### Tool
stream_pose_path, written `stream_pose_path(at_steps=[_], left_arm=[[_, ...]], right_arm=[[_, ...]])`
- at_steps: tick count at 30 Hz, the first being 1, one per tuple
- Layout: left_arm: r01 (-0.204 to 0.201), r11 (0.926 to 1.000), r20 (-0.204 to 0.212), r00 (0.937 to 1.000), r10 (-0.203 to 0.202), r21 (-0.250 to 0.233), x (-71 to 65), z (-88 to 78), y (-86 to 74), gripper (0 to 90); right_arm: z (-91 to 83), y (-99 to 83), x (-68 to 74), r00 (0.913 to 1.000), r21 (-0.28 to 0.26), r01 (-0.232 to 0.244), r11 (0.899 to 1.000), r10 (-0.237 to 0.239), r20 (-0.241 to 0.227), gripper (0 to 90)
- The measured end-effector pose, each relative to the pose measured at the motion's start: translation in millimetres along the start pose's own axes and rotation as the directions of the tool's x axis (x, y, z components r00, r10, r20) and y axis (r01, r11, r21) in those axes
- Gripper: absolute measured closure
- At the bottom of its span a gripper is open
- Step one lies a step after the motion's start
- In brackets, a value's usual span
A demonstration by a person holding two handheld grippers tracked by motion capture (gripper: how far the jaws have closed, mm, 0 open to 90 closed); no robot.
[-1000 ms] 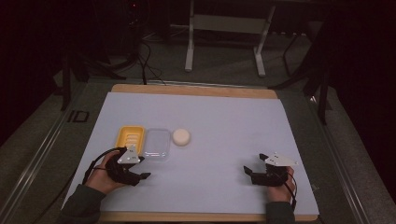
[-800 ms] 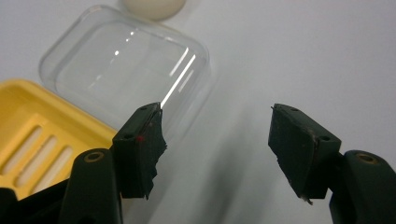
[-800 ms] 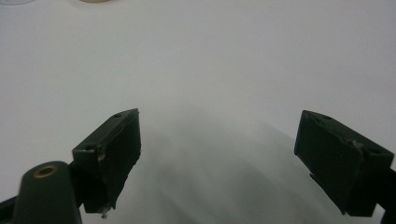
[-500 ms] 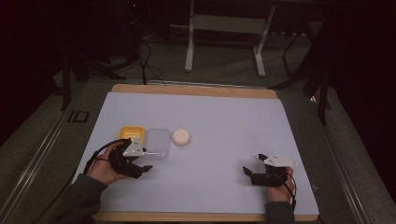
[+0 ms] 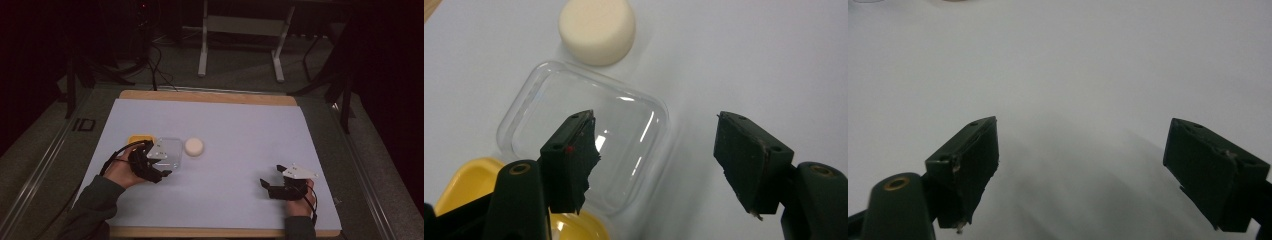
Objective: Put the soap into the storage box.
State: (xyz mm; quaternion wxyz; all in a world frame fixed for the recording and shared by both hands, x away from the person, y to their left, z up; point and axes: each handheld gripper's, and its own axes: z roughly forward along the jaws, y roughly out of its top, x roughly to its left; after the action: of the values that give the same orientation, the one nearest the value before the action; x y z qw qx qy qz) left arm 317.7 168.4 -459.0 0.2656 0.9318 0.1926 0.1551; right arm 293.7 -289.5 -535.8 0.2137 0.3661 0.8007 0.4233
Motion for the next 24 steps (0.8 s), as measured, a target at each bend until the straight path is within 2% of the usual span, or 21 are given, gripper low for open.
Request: stream_pose_path(at_steps=[9,24], left_arm=[[-0.015,0.9998,0.002,0.9999,0.015,0.016,7.7,6.2,14.0,33.0],[-0.002,0.9984,0.013,0.9999,0.001,0.057,22.0,18.5,25.3,30.6]], right_arm=[[0.2,0.1,0.2,1.0,0.001,0.005,1.0,-0.005,-0.004,14.4],[0.4,0.2,0.9,0.9999,0.004,0.01,1.0,-0.01,-0.005,14.4]])
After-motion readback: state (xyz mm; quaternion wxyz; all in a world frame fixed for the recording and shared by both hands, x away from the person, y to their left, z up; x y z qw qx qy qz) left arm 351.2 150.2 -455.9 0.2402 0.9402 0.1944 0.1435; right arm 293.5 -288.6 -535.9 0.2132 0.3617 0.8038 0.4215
